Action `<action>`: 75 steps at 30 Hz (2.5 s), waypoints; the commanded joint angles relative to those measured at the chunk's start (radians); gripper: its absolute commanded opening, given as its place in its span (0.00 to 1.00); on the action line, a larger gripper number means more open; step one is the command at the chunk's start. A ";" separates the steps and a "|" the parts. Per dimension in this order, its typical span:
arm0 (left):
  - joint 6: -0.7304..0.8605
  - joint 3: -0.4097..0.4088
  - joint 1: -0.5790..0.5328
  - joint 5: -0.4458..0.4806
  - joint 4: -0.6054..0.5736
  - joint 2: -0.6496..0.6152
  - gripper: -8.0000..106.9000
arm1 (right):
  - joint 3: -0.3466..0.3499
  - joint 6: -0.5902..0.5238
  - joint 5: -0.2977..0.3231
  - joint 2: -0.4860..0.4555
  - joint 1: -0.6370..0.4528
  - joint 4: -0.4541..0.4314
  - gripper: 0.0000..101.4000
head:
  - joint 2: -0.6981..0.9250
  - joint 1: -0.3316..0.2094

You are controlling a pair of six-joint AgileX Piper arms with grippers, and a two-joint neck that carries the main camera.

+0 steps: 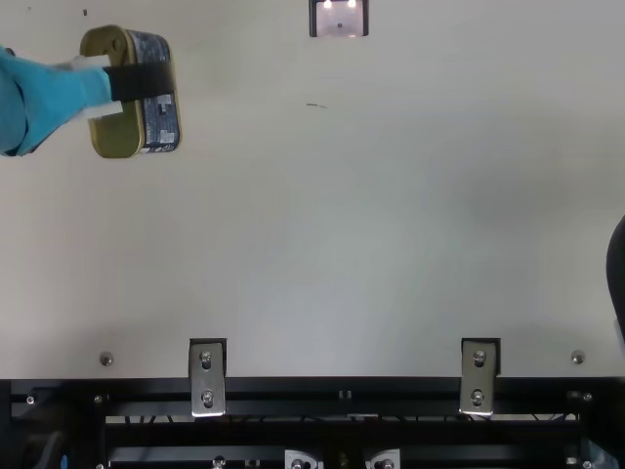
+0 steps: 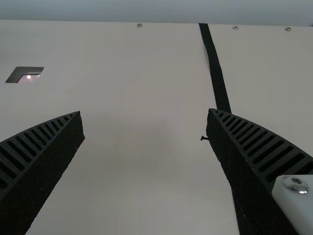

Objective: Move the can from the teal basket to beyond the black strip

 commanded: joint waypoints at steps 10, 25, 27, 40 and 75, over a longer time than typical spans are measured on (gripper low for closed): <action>0.034 0.003 -0.101 -0.090 0.078 -0.041 0.16 | 0.000 0.000 0.000 0.000 0.000 0.000 1.00 | -0.125 -0.009; 0.128 0.073 -0.283 -0.342 0.083 -0.064 0.16 | 0.000 0.000 0.000 0.000 0.000 0.000 1.00 | -0.125 -0.009; 0.146 0.086 -0.304 -0.388 0.072 -0.058 0.16 | 0.000 0.000 0.000 0.000 0.000 0.000 1.00 | -0.125 -0.009; 0.253 0.160 -0.433 -0.715 0.016 0.011 0.16 | 0.000 0.000 0.000 0.000 0.000 0.000 1.00 | -0.125 -0.009; -0.194 0.115 -0.599 -1.336 0.381 0.391 0.16 | 0.000 0.000 0.000 0.000 0.000 0.000 1.00 | -0.125 -0.009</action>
